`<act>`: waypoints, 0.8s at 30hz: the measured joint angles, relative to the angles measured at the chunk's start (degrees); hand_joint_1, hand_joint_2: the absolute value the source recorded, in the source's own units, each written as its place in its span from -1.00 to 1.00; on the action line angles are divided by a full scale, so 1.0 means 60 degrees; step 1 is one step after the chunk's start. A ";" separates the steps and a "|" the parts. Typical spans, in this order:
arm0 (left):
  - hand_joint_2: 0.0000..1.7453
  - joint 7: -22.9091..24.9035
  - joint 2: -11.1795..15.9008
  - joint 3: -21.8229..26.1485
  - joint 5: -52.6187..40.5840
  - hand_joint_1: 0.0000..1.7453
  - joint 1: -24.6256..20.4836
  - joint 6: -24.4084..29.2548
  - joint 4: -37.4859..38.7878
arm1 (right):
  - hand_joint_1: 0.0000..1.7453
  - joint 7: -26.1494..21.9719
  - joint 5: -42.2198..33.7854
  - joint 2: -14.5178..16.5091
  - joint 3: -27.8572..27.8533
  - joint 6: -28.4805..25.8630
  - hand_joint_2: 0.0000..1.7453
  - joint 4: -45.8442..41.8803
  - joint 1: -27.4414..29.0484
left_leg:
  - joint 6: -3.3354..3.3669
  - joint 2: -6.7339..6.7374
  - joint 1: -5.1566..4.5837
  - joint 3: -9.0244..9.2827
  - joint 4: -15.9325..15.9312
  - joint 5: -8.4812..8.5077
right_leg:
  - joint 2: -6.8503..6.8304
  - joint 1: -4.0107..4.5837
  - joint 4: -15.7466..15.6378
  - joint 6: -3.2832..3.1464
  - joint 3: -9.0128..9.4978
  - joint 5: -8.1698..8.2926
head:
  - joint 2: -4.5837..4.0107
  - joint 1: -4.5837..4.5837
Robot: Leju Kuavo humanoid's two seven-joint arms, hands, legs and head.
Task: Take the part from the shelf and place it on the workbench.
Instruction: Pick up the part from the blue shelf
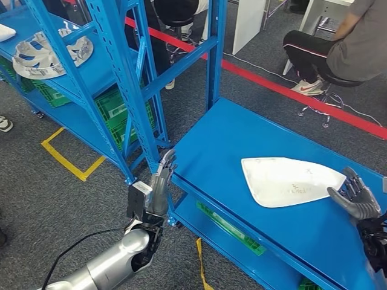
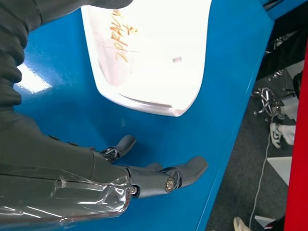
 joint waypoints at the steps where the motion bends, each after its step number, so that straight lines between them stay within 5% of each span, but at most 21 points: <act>1: -1.00 -0.0007 -0.0004 0.0000 0.0014 -1.00 -0.0008 0.0000 0.0003 | -1.00 0.0006 0.0009 0.0000 0.0005 0.0016 1.00 0.0020 -0.0032 | 0.0000 0.0000 0.0000 0.0000 0.0000 0.0000 | 0.0000 0.0000 0.0000 0.0000 0.0000 0.0000 | 0.0000 0.0000; 24: -1.00 -0.0173 -0.0149 0.0000 0.0186 -1.00 -0.0163 0.0076 0.0318 | -1.00 0.0096 0.0290 0.0374 0.0799 0.0472 1.00 0.0459 -0.0738 | -0.0001 -0.0001 0.0003 -0.0002 -0.0001 0.0000 | -0.0003 0.0006 0.0002 0.0001 0.0010 0.0000 | 0.0000 -0.0001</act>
